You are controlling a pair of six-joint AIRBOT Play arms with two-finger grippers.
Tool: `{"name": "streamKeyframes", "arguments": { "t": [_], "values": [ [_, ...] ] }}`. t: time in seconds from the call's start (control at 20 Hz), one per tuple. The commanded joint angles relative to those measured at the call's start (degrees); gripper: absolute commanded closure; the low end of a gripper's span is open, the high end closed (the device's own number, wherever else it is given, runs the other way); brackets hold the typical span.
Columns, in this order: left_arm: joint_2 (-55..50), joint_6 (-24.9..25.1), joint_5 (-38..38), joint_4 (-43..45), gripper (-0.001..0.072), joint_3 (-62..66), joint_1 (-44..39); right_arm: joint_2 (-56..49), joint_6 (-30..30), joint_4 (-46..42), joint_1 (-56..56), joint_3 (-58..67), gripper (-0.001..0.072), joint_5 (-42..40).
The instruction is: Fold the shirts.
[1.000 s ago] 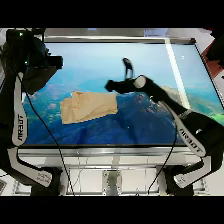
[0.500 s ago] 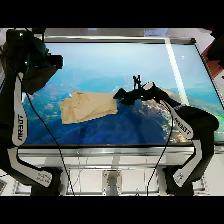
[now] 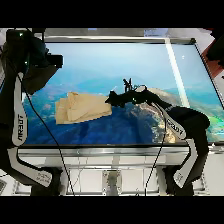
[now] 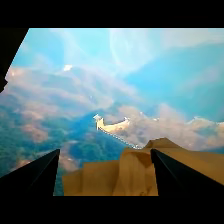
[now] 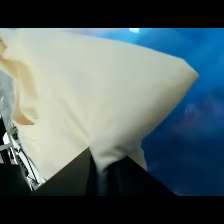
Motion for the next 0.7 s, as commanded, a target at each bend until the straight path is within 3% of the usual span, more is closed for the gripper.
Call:
{"name": "streamKeyframes", "arguments": {
  "t": [0.0,0.2,0.35,0.65],
  "values": [
    [0.00,0.09,0.68,0.04,0.0063,-0.02,0.00,1.57,-2.73,1.68,-2.86,2.49,0.0684,3.30],
    [-0.02,0.09,1.99,0.04,0.0062,-0.02,0.00,10.56,-1.18,-8.55,-15.19,4.04,0.0684,2.71],
    [-0.02,0.04,3.15,0.00,0.0062,-0.04,-0.02,18.78,7.76,-23.15,-28.02,4.04,0.0684,5.73],
    [0.00,0.04,5.49,-3.56,0.0062,-0.02,-0.02,27.67,15.54,-46.73,-54.18,4.00,0.0684,25.83]
  ]
}}
